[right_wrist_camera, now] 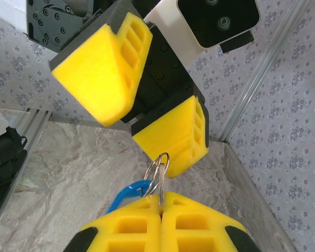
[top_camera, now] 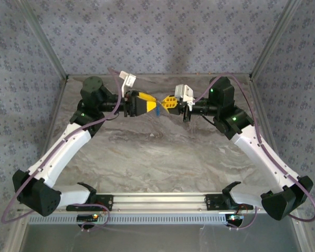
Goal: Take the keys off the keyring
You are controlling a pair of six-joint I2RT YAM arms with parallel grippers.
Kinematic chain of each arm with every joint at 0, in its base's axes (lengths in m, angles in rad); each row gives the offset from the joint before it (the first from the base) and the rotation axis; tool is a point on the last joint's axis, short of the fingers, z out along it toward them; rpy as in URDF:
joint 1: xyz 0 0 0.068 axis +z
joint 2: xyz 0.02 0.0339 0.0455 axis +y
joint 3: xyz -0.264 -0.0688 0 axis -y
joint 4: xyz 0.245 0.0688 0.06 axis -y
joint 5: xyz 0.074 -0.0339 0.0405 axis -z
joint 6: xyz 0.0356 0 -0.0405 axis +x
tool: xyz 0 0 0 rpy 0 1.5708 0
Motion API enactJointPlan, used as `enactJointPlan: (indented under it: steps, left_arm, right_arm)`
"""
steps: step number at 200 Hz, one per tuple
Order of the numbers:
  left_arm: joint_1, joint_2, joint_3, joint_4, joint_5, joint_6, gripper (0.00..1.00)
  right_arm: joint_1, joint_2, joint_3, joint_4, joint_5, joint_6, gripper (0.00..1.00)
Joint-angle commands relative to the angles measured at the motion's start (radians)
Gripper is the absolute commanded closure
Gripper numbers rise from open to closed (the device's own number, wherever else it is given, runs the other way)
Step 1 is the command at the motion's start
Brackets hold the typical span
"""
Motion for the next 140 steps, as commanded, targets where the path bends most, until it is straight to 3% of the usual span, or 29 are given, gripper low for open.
enactJointPlan:
  steps: [1, 86, 140]
  left_arm:
    - [0.01, -0.033, -0.01, 0.042, -0.011, -0.006, 0.46]
    - [-0.006, -0.015, -0.01, 0.069, 0.01, -0.02, 0.65]
    - [-0.02, -0.01, -0.013, 0.057, 0.018, -0.006, 0.72]
  right_arm:
    - [0.008, -0.025, 0.014, 0.002, 0.002, -0.01, 1.0]
    - [0.017, -0.019, 0.015, 0.003, 0.008, -0.008, 1.0]
    - [0.017, -0.02, 0.016, 0.003, 0.018, -0.008, 1.0]
